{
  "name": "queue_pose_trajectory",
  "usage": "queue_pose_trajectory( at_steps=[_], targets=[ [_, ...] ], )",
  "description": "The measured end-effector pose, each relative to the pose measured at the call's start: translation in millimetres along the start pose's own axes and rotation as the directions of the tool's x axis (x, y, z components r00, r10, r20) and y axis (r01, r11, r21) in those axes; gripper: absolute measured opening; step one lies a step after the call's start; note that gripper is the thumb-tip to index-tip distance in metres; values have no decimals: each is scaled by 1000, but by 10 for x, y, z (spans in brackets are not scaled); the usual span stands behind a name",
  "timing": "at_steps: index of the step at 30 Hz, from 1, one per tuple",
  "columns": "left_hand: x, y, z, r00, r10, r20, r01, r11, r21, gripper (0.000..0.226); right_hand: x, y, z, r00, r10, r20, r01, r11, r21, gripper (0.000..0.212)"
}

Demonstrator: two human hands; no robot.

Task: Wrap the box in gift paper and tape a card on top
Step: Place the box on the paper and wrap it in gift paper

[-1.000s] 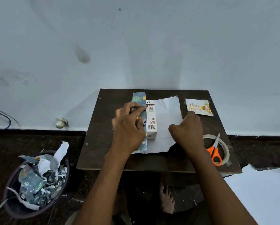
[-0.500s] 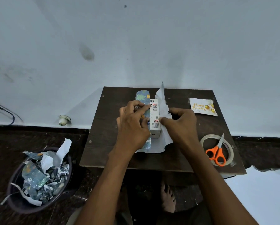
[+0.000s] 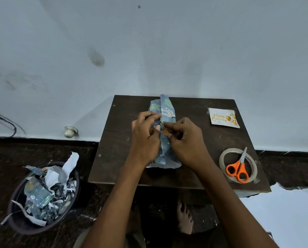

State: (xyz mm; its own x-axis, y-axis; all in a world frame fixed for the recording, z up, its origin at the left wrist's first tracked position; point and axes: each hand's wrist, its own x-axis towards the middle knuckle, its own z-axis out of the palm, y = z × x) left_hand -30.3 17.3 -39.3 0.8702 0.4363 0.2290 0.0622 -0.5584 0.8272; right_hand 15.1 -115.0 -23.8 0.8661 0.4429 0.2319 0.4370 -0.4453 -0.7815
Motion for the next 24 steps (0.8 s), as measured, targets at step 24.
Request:
queue_pose_trajectory(
  at_steps=[24],
  targets=[
    [-60, 51, 53, 1000, 13, 4, -14, 981, 195, 42, -531, 362, -794, 837, 391, -382, -527, 764, -373, 8]
  ],
)
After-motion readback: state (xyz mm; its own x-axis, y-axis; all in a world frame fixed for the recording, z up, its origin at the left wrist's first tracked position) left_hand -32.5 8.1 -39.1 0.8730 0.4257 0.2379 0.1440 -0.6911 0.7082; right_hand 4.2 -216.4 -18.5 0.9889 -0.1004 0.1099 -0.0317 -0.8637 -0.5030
